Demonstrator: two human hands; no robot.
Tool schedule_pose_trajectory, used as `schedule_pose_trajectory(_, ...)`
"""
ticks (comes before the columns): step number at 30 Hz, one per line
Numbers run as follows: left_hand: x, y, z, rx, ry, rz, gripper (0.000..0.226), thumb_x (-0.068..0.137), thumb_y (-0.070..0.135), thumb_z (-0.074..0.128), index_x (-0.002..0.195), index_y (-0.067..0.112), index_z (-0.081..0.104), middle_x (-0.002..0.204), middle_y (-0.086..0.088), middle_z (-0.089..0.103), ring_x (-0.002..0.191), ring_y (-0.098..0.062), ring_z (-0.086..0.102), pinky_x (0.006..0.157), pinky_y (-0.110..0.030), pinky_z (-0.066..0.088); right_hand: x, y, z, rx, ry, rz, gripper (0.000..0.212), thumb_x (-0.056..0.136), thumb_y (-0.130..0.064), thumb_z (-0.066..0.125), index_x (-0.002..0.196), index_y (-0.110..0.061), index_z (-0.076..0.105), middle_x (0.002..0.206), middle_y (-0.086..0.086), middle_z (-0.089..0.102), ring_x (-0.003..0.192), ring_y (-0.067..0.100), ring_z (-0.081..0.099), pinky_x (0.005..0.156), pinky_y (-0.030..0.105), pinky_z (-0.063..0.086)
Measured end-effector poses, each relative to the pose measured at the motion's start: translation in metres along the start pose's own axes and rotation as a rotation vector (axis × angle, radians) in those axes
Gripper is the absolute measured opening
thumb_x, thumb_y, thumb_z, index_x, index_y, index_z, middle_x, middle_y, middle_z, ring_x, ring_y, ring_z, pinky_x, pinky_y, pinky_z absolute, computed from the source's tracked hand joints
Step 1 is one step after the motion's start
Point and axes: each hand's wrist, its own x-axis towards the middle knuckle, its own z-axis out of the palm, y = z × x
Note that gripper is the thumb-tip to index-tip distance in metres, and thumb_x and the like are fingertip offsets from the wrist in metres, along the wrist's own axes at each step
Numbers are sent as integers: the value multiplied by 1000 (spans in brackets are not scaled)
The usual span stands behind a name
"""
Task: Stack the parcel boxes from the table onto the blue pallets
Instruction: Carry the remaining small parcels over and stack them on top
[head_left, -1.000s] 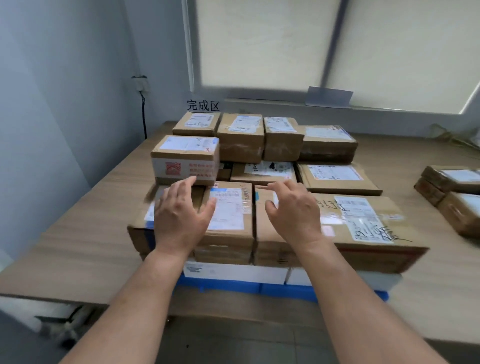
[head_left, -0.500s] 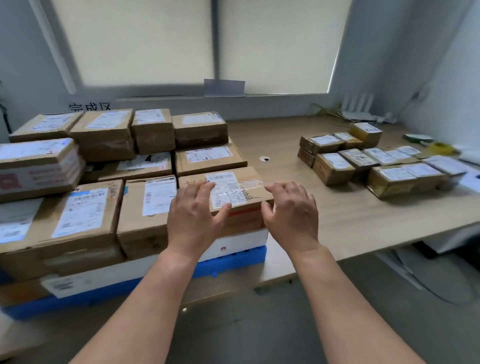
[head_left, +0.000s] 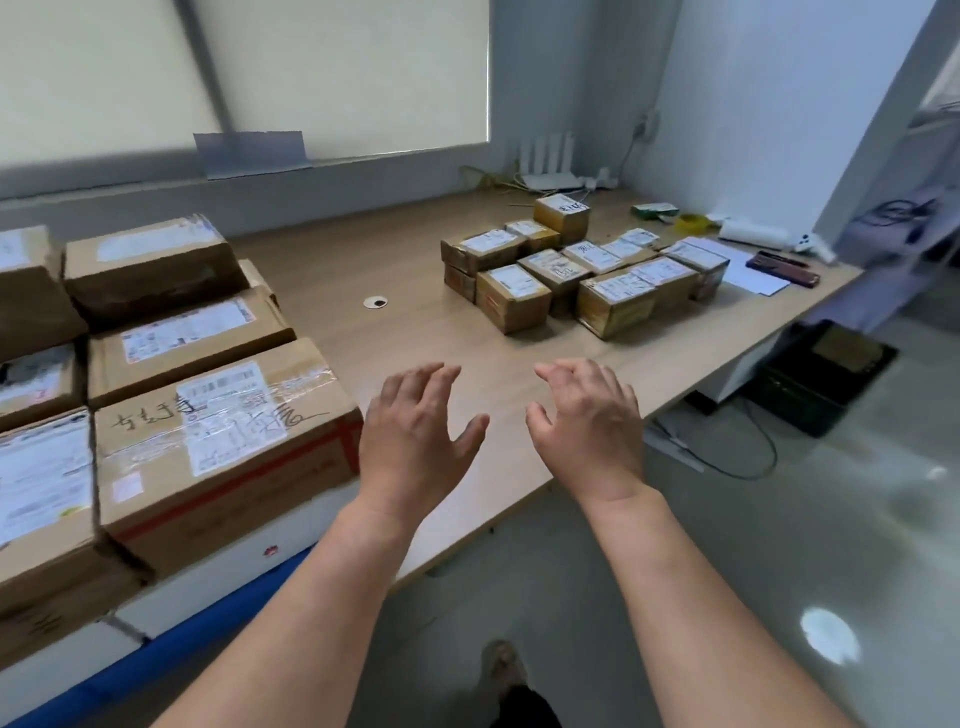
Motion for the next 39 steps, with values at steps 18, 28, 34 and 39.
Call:
schedule_pose_trajectory(18,191,50,173,-54,-186,-73,62,90,49,52,143,21,37,142,0,44,131,-20,34,105,-32,30,160,185,81,-141,-174,150,32,78,-16,67,110,-14,67,106,8,65,99,29,58,82,39,43)
schedule_pose_trajectory(28,251,72,245,-40,-282,-157,64,90,53,48,144,21,35,141,0,44,127,-21,38,101,-32,32,202,271,122,-93,-312,279,40,87,-23,63,125,-14,60,121,9,60,115,27,51,95,38,38)
schedule_pose_trajectory(34,269,95,275,-22,-318,-248,67,91,56,43,146,21,29,142,0,42,128,-20,37,102,-32,32,233,315,143,-36,-405,294,43,91,-26,58,133,-15,54,128,9,55,118,25,46,97,36,39)
schedule_pose_trajectory(39,285,126,306,-27,-370,-366,69,91,58,41,148,22,23,146,1,38,131,-18,35,102,-33,35,265,357,166,21,-503,272,45,94,-30,54,136,-16,48,129,9,52,118,24,45,92,36,43)
